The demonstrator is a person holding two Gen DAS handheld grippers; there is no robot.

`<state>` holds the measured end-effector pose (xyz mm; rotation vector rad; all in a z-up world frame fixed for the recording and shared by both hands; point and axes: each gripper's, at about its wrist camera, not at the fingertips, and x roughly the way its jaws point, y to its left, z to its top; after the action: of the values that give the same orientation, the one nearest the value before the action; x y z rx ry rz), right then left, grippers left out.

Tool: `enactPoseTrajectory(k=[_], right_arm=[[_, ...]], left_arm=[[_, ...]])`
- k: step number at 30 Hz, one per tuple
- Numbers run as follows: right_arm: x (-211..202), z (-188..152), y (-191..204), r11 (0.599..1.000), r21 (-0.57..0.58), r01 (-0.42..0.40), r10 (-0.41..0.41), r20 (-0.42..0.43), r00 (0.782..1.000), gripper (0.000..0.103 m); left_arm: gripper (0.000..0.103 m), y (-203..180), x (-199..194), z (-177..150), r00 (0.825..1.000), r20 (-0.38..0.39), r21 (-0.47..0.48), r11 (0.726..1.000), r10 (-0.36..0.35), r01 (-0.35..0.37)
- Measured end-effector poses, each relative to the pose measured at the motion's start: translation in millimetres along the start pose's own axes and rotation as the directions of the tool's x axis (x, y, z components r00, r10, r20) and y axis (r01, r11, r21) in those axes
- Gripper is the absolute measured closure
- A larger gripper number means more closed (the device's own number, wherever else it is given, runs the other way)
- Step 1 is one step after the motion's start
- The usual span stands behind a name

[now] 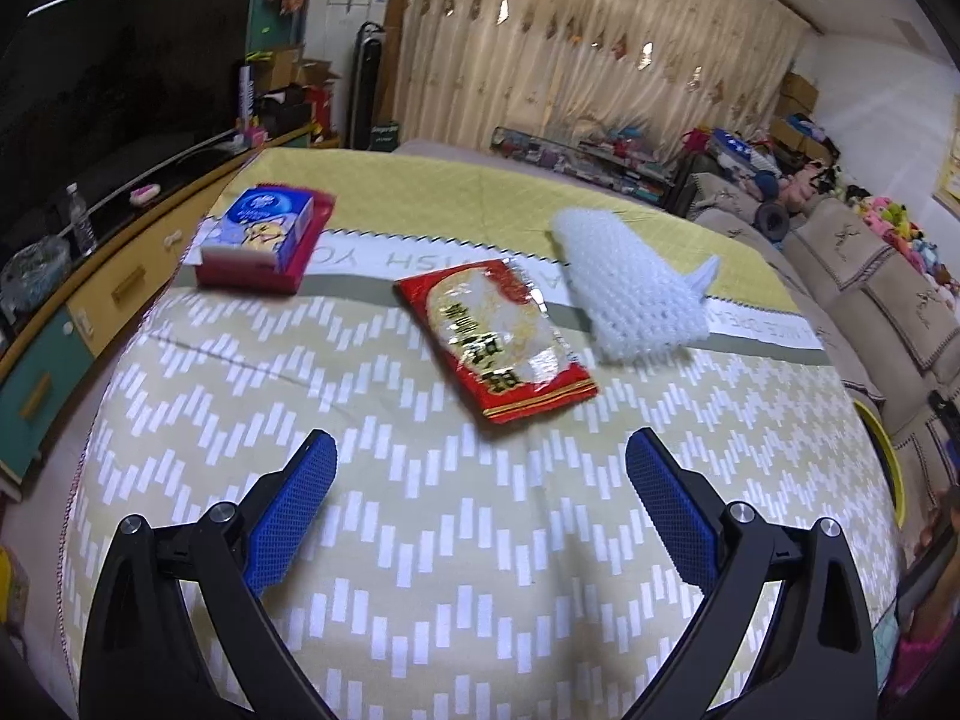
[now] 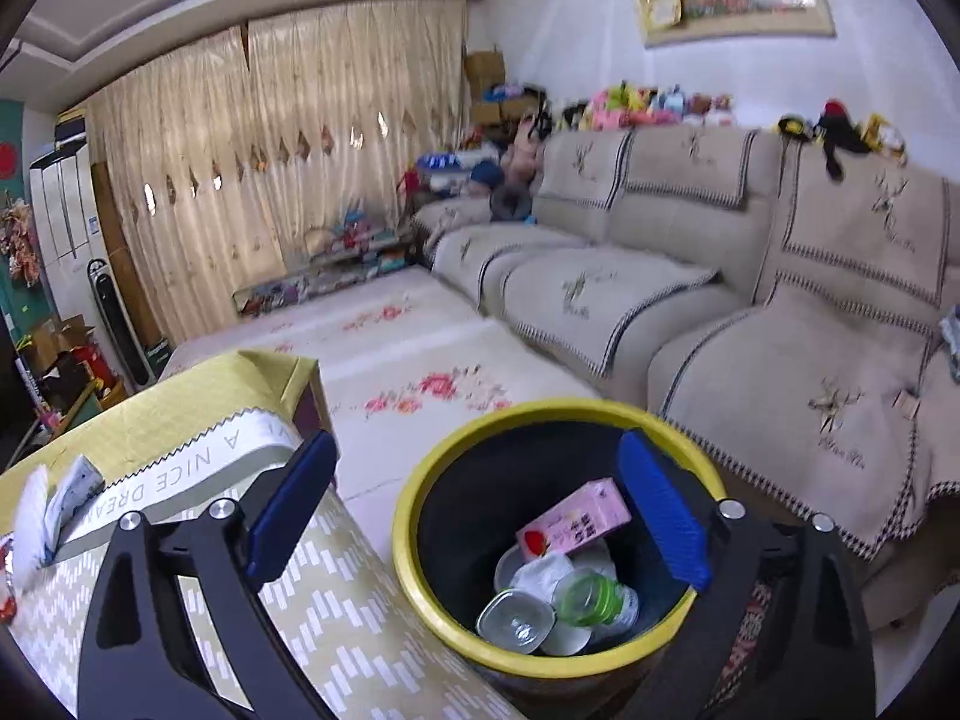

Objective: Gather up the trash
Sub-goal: 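Carry the green-capped bottle with the right gripper into the bin and release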

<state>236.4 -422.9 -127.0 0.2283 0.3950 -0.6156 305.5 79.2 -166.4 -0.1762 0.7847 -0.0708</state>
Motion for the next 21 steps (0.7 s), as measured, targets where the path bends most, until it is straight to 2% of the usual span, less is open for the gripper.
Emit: enactPoseTrajectory(k=[2,7,13,16,21], right_arm=[[-6.0,-1.5,4.9,0.999,-0.030,-0.012,0.013,0.019,1.000,0.007],[-5.3,-1.2,14.6,0.996,-0.085,-0.043,0.044,0.015,0.999,0.007],[1.8,0.7,0.7,0.998,-0.019,-0.066,0.066,-0.023,0.998,0.007],[3.7,-0.1,0.1,0.997,-0.010,-0.073,0.072,-0.036,0.997,0.007],[1.3,-0.8,5.6,0.996,-0.037,-0.082,0.080,-0.029,0.996,0.007]], left_arm=[[0.007,-7.1,5.1,1.4,0.999,-0.038,0.027,0.999,0.034,-0.033],[0.007,-17.4,12.7,23.1,0.996,-0.091,-0.003,1.000,0.011,-0.011],[0.007,-18.0,44.1,60.5,0.980,-0.151,-0.051,0.990,0.125,-0.134],[0.007,-17.3,68.5,68.9,0.968,-0.210,-0.070,0.985,0.140,-0.157],[0.007,-21.6,95.2,76.5,0.955,-0.243,-0.067,0.979,0.172,-0.193]])
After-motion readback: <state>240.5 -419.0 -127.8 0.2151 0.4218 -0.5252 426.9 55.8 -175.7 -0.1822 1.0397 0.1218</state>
